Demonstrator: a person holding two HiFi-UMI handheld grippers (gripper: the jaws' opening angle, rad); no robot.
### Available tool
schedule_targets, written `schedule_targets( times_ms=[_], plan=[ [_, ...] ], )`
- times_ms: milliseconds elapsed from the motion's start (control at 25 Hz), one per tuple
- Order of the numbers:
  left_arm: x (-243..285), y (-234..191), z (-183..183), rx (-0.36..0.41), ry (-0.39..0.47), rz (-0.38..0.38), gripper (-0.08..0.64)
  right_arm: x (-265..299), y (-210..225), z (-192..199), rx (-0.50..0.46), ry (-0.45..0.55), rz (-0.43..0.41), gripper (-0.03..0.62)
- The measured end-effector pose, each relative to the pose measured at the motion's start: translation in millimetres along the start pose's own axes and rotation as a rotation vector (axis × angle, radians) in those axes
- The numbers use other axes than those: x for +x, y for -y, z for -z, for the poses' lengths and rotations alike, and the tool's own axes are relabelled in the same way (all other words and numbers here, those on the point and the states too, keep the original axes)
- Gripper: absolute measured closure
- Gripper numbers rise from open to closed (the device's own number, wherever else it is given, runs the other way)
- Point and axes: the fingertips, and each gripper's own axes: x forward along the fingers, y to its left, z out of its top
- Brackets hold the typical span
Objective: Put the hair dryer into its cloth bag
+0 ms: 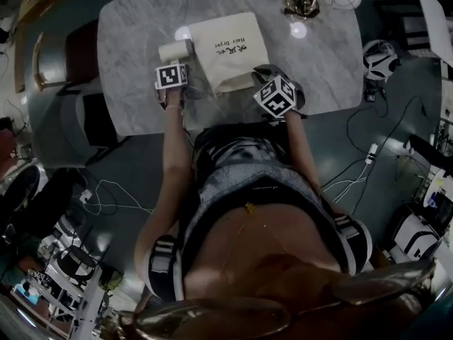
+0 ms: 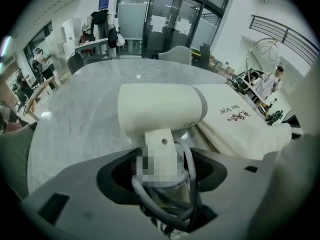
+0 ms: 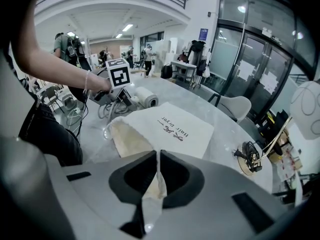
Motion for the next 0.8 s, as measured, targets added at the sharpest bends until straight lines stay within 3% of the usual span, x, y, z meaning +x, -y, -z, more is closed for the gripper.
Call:
schedule_targets(
  times_ms=[400, 800],
  plan=[
    [-4.9, -2.2, 3.3, 0.021, 0.007, 0.038, 0.321, -1.2, 1.1, 0.1, -0.006, 0.001, 0.007, 0.515],
    [-21.2, 6.5, 7.6, -0.06, 0.06, 0.15, 0.322, -1.1, 1.1, -0.9, 0.012, 0.007, 0.007, 0.515]
  ],
)
